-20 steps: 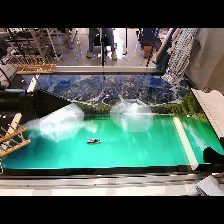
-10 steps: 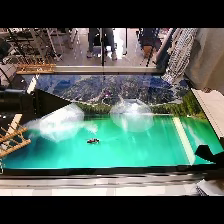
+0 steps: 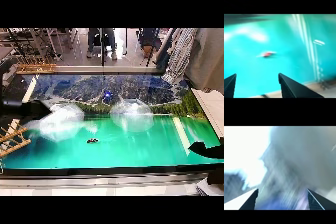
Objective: Fold the clothes and pants, and hang the long-sleeved shirts on hangers.
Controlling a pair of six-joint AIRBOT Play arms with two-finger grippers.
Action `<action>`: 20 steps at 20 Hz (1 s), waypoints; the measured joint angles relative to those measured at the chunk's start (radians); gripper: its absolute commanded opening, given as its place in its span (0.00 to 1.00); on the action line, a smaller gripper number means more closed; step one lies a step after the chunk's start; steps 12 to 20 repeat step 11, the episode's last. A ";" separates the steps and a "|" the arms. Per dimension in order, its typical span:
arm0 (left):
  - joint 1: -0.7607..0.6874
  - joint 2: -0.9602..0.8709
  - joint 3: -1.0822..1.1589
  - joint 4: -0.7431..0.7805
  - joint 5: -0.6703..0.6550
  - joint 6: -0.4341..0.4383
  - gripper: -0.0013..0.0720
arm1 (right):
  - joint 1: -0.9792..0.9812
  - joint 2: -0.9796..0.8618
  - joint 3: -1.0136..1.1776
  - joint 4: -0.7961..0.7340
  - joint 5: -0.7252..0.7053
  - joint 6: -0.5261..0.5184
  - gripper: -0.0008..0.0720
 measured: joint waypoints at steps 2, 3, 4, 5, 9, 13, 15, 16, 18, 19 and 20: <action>0.000 0.021 0.000 0.260 0.053 -0.119 0.75 | 0.154 -0.022 -0.065 -0.036 0.099 -0.082 0.97; 0.000 0.031 0.000 0.361 0.090 -0.162 0.75 | 0.211 -0.036 -0.089 -0.062 0.108 -0.122 0.97; 0.000 0.038 0.000 0.414 0.129 -0.190 0.75 | 0.257 -0.055 -0.108 -0.100 0.103 -0.164 0.97; 0.000 0.043 0.000 0.470 0.164 -0.214 0.75 | 0.288 -0.074 -0.122 -0.138 0.078 -0.198 0.97; 0.000 0.050 0.000 0.581 0.237 -0.262 0.75 | 0.346 -0.123 -0.146 -0.196 -0.029 -0.262 0.97; 0.000 0.052 0.000 0.603 0.253 -0.273 0.75 | 0.356 -0.132 -0.150 -0.213 -0.063 -0.277 0.97; 0.000 0.052 0.000 0.603 0.253 -0.273 0.75 | 0.356 -0.132 -0.150 -0.213 -0.063 -0.277 0.97; 0.000 0.052 0.000 0.603 0.253 -0.273 0.75 | 0.356 -0.132 -0.150 -0.213 -0.063 -0.277 0.97; 0.000 0.052 0.000 0.603 0.253 -0.273 0.75 | 0.356 -0.132 -0.150 -0.213 -0.063 -0.277 0.97; 0.000 0.052 0.000 0.603 0.253 -0.273 0.75 | 0.356 -0.132 -0.150 -0.213 -0.063 -0.277 0.97; 0.000 0.052 0.000 0.603 0.253 -0.273 0.75 | 0.356 -0.132 -0.150 -0.213 -0.063 -0.277 0.97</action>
